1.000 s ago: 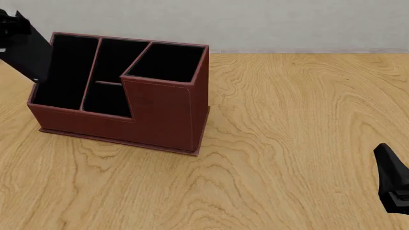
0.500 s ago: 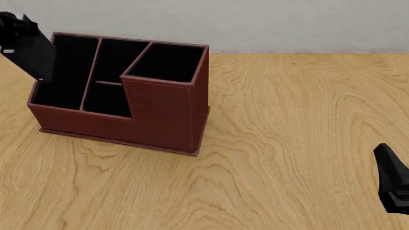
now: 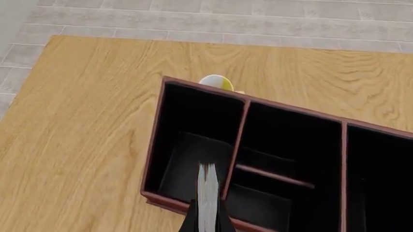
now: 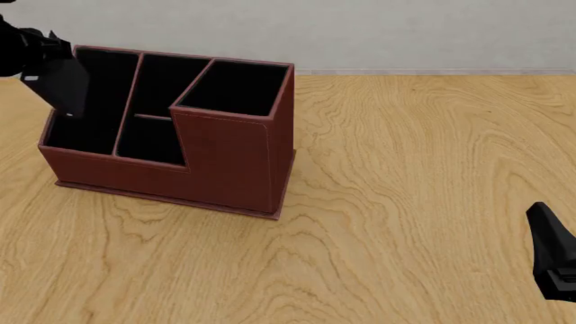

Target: Pick up the book and place it in the left compartment of the caddy.

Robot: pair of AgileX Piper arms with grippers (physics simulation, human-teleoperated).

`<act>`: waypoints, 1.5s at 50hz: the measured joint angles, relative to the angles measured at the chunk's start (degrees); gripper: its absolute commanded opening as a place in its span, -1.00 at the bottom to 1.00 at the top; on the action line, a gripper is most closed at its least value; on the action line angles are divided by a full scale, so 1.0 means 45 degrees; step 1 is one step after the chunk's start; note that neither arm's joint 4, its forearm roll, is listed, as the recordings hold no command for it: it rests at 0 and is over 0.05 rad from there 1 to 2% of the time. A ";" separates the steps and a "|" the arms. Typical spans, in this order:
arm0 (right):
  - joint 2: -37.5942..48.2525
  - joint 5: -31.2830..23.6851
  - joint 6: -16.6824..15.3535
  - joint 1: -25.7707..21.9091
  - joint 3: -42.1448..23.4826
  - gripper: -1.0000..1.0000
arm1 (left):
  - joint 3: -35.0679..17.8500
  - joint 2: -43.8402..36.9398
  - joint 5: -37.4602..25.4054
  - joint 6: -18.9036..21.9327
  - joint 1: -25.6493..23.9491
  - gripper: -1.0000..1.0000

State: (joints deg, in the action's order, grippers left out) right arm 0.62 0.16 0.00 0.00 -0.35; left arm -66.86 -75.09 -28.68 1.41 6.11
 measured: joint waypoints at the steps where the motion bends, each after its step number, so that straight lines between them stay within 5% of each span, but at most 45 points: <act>1: 0.0000 0.0000 0.0000 0.0000 0.0000 1.00 | -0.0015 -0.0041 0.0019 0.0005 0.0007 -1.00; 75: 0.0001 0.0000 0.0000 -0.0001 0.0000 1.00 | -0.1705 -0.2227 0.0676 0.0229 0.0478 -1.00</act>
State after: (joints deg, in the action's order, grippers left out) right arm 0.62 0.16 0.00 0.00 -0.35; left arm -74.53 -85.11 -25.64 2.44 8.26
